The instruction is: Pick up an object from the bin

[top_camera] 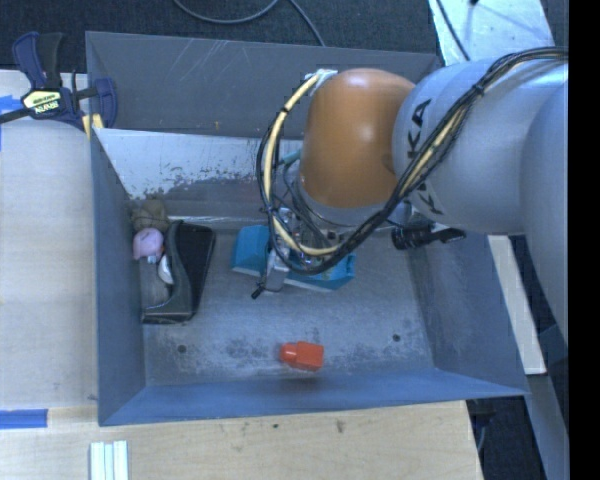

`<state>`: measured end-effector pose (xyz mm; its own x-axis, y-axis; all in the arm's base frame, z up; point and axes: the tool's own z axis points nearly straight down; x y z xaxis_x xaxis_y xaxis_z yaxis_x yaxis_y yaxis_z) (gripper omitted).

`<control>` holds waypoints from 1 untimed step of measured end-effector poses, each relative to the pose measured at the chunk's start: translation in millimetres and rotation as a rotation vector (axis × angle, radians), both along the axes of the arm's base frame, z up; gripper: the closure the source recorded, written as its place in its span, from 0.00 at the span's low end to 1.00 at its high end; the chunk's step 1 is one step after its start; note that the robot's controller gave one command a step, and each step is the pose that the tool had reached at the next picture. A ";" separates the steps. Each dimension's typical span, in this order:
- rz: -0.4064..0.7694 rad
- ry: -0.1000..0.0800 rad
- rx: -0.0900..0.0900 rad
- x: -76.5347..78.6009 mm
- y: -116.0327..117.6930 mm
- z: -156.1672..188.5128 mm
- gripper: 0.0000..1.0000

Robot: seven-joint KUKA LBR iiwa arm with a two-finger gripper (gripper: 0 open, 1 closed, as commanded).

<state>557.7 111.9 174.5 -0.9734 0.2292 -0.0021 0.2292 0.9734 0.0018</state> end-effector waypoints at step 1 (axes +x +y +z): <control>-0.001 0.026 -0.004 -8.2 -1.7 20.2 1.00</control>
Offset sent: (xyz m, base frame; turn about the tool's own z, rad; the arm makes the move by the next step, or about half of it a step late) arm -0.0118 0.0053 0.1308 0.0481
